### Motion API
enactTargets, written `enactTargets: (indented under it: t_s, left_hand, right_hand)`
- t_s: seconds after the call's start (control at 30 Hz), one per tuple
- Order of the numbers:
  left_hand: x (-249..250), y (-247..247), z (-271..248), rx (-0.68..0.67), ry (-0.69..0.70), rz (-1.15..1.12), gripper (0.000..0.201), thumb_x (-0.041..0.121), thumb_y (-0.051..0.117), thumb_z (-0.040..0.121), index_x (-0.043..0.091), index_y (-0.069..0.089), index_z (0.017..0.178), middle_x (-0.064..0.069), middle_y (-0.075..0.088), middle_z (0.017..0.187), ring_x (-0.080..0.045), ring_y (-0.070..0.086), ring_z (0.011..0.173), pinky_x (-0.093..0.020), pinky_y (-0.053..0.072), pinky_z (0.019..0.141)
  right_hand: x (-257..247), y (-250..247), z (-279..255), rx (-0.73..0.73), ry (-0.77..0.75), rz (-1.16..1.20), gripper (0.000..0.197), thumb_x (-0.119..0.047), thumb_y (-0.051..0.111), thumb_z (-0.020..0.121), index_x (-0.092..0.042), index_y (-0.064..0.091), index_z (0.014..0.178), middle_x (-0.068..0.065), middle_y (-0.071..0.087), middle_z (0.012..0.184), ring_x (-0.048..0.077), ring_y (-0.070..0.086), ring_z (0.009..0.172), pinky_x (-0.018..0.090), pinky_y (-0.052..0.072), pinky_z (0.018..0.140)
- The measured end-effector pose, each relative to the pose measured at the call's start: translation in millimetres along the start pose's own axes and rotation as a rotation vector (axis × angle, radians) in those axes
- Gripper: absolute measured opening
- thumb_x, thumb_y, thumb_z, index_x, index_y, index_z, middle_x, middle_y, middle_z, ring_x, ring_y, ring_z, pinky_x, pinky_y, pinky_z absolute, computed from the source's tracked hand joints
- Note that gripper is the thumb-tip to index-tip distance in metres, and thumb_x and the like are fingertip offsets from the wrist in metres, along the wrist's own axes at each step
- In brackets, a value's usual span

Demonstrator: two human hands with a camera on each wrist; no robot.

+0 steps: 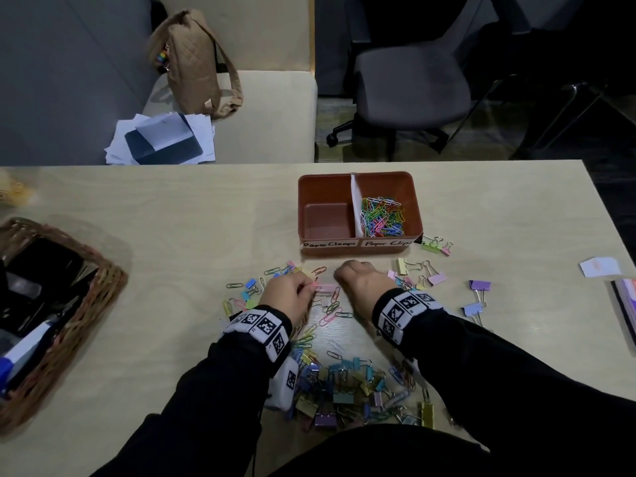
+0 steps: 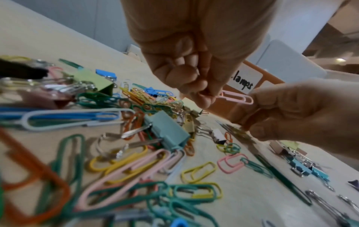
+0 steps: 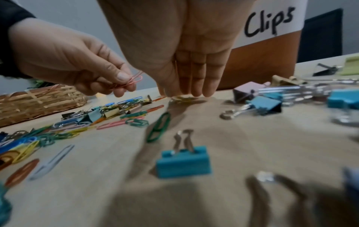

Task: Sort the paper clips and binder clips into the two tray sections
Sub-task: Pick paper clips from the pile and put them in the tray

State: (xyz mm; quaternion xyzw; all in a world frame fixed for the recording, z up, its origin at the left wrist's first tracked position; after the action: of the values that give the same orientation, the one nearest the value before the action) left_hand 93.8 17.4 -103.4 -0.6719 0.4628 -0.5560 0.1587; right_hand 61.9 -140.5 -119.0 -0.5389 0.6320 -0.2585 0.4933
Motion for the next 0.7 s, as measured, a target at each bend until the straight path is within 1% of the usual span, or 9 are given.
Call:
enactTargets:
  t_s: [0.03,0.07,0.1,0.2,0.33,0.4,0.5,0.6,0.7]
  left_hand:
    - [-1,1,-2,-0.018,0.000,0.008,0.014,0.023,0.060,0.092,0.015,0.072,0.091,-0.002,0.071,0.085,-0.020,0.063,0.082,-0.024,0.047,0.074]
    - [-2,2,-6,-0.035,0.006,0.014,0.014,0.023,0.061,0.091,0.015,0.073,0.091,-0.001,0.071,0.086,-0.017,0.063,0.081,-0.023,0.046,0.074]
    - [-1,3,-9,-0.054,0.018,0.018,0.013,0.022,0.062,0.090,0.016,0.074,0.092,0.001,0.072,0.088,-0.014,0.063,0.080,-0.021,0.046,0.076]
    - [4,14,-22,-0.132,0.066,0.059,0.016,0.020,0.062,0.088,0.018,0.075,0.097,0.002,0.073,0.092,-0.013,0.065,0.084,-0.021,0.049,0.081]
    - [9,29,-30,-0.177,0.124,0.175,0.024,0.021,0.061,0.088,0.021,0.070,0.110,0.000,0.070,0.105,-0.017,0.063,0.095,-0.022,0.046,0.084]
    - [10,35,-29,-0.191,0.131,0.231,0.034,0.025,0.064,0.086,0.022,0.062,0.120,-0.001,0.063,0.113,-0.019,0.058,0.102,-0.026,0.045,0.088]
    - [11,43,-28,-0.253,0.119,0.272,0.056,0.030,0.071,0.081,0.022,0.048,0.132,-0.002,0.052,0.122,-0.022,0.054,0.111,-0.032,0.046,0.094]
    - [16,48,-26,-0.305,0.144,0.289,0.068,0.032,0.074,0.078,0.026,0.042,0.138,-0.002,0.046,0.124,-0.024,0.054,0.111,-0.035,0.047,0.097]
    - [26,51,-27,-0.348,0.199,0.350,0.059,0.033,0.065,0.084,0.023,0.043,0.139,-0.005,0.043,0.120,-0.026,0.054,0.109,-0.034,0.047,0.095]
  right_hand:
    - [-3,5,2,-0.026,-0.038,-0.010,0.073,0.004,0.065,0.071,-0.014,0.041,0.138,0.006,0.040,0.143,0.027,0.039,0.130,0.035,0.040,0.105]
    - [-5,10,3,-0.037,-0.075,-0.041,0.076,0.003,0.066,0.072,-0.014,0.039,0.141,0.005,0.037,0.148,0.027,0.036,0.132,0.034,0.038,0.108]
    - [-6,13,0,-0.026,-0.102,-0.078,0.073,0.001,0.064,0.074,-0.015,0.040,0.141,0.004,0.037,0.149,0.025,0.036,0.132,0.033,0.038,0.108]
    - [-5,25,-14,0.005,-0.159,-0.132,0.063,-0.002,0.062,0.078,-0.017,0.047,0.137,0.002,0.043,0.146,0.024,0.042,0.126,0.032,0.042,0.103]
    - [0,35,-40,0.021,-0.231,-0.094,0.069,0.001,0.067,0.074,-0.020,0.048,0.136,0.001,0.053,0.136,0.023,0.050,0.118,0.033,0.047,0.098]
    - [9,31,-48,0.048,-0.152,0.008,0.075,0.002,0.064,0.075,-0.020,0.040,0.142,0.003,0.051,0.136,0.024,0.049,0.120,0.036,0.049,0.097]
    - [20,26,-53,0.001,-0.001,0.050,0.076,-0.008,0.066,0.078,-0.015,0.033,0.146,0.007,0.046,0.133,0.028,0.044,0.121,0.036,0.045,0.099]
    - [16,29,-51,-0.024,0.049,0.017,0.067,-0.009,0.064,0.079,-0.015,0.039,0.141,0.007,0.046,0.125,0.026,0.044,0.117,0.032,0.044,0.096]
    - [7,34,-47,0.006,0.054,0.001,0.048,-0.003,0.058,0.082,-0.014,0.051,0.128,0.005,0.049,0.114,0.024,0.050,0.108,0.028,0.044,0.088]
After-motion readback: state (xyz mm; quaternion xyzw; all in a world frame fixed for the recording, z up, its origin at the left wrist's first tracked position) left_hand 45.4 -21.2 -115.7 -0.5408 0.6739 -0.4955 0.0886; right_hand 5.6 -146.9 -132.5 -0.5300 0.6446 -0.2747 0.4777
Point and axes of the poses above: each hand's wrist, its own z-axis towards the middle knuckle, its own y-axis out of the palm, x = y × z, the point moved 5 cm from there along z, towards the middle knuckle
